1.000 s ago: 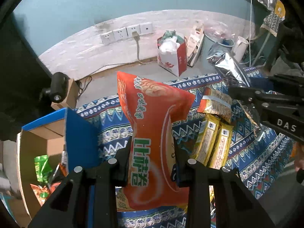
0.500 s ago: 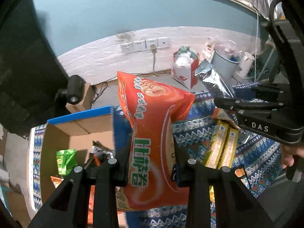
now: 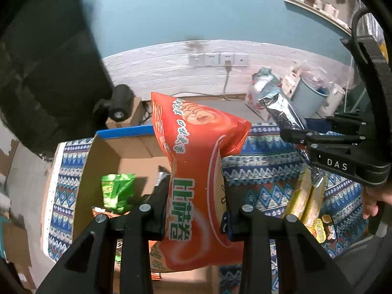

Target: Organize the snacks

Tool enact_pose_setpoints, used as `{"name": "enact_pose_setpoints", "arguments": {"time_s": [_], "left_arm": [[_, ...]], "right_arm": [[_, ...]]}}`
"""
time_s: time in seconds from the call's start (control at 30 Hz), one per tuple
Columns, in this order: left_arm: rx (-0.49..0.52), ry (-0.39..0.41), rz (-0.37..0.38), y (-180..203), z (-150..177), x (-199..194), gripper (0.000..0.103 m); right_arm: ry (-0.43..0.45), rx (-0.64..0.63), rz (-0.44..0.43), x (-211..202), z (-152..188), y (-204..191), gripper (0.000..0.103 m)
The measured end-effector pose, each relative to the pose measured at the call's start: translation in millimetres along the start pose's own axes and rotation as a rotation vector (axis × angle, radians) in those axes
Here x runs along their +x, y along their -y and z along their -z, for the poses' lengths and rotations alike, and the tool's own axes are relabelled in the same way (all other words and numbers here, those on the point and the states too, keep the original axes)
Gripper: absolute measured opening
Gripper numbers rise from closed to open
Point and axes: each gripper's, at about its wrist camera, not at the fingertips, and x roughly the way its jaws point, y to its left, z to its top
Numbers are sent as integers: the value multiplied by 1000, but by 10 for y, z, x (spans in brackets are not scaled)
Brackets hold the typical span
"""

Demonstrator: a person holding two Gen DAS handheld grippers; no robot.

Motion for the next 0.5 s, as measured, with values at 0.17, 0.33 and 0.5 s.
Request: {"name": "enact_pose_setpoints", "arguments": {"time_s": [0.17, 0.33, 0.5], "left_arm": [[-40, -4, -13, -221, 56, -3, 34], [-81, -14, -26, -440, 104, 26, 34], [-125, -31, -40, -648, 138, 95, 34]], "right_arm": [[-2, -27, -19, 70, -95, -219, 32], [-3, -44, -43, 110, -177, -423, 32], [0, -61, -64, 131, -258, -602, 32]]}}
